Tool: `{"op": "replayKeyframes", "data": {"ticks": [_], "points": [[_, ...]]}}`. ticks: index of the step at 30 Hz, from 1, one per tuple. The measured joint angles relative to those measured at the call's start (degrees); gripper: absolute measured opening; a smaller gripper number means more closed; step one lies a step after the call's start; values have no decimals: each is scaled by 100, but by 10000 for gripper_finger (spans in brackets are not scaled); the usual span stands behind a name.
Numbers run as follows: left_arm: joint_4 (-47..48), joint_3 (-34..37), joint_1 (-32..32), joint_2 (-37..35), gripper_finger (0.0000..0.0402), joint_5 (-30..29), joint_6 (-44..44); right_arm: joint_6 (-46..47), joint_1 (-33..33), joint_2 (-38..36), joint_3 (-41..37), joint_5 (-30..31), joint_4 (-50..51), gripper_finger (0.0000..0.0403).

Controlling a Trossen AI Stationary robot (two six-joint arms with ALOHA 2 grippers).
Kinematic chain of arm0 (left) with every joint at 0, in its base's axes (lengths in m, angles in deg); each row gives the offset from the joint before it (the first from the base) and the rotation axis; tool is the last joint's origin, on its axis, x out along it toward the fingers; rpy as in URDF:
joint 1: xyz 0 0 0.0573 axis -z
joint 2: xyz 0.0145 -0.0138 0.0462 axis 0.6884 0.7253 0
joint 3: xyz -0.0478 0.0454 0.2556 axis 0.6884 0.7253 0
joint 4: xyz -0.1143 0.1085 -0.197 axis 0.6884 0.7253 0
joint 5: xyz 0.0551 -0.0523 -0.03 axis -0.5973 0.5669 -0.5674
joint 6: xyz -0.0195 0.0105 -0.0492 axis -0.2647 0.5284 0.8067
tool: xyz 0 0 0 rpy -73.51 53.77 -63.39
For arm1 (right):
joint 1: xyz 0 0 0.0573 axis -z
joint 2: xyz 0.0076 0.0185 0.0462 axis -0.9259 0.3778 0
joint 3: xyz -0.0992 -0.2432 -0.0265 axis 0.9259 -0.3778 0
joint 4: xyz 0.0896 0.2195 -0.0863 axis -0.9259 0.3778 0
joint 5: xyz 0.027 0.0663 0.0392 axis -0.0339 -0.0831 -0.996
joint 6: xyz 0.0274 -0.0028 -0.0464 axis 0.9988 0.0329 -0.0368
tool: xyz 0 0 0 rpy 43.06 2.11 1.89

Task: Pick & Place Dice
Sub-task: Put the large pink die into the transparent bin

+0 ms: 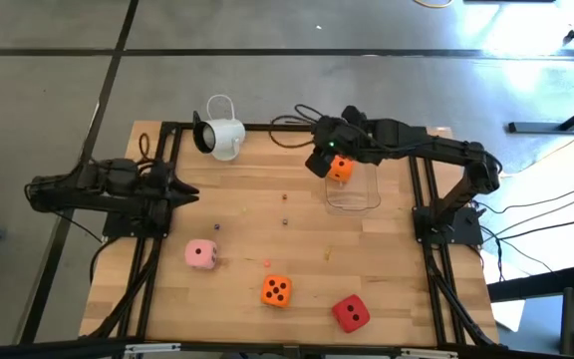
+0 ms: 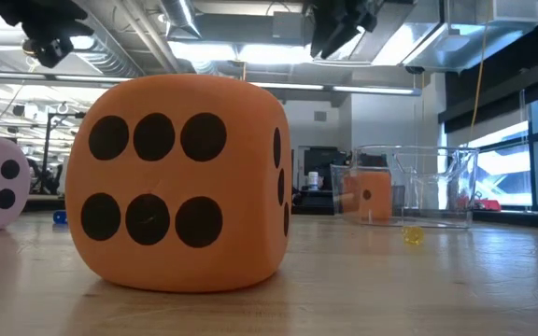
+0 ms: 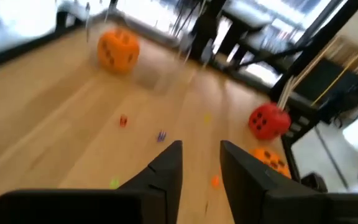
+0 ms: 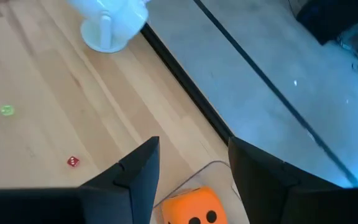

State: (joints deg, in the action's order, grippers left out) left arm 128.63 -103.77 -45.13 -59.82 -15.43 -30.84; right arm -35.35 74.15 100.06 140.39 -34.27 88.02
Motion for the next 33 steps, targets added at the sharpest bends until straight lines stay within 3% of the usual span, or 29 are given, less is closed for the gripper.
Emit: {"op": "replayKeyframes", "data": {"ticks": [5, 15, 33], "points": [[656, -474, 0, 783, 129, 241, 277, -8, -218, 0, 0, 61, -3, 190], [906, -606, 2, 2094, 128, 1844, 338, -93, -581, -2, 0, 61, -3, 190], [1404, -600, 2, 3073, 118, 2251, 34, -114, -807, -2, 0, 61, -1, 190]]}}
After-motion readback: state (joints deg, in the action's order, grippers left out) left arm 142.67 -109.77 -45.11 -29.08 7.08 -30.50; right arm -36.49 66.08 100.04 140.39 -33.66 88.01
